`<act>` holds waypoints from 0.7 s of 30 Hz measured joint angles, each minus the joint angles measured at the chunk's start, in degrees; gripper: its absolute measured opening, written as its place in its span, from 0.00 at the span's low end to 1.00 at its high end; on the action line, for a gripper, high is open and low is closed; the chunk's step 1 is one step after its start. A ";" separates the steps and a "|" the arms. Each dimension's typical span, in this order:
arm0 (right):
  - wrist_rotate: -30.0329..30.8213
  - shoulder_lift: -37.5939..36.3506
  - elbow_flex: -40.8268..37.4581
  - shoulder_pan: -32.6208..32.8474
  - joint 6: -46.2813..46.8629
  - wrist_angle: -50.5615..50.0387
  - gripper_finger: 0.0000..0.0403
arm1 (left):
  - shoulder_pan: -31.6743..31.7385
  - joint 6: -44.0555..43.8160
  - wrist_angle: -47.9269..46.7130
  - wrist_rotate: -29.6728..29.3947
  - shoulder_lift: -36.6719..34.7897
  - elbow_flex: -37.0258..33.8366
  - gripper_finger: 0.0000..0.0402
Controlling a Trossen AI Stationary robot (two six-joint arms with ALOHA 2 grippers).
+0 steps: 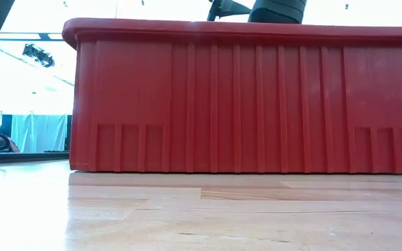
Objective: Pick and place slides into bin
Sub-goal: Put the other black pair slides into the bin
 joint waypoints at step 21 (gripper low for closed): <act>-0.69 -0.28 0.00 0.05 1.45 2.98 0.02 | -0.56 -1.62 0.83 0.21 -0.04 0.00 0.65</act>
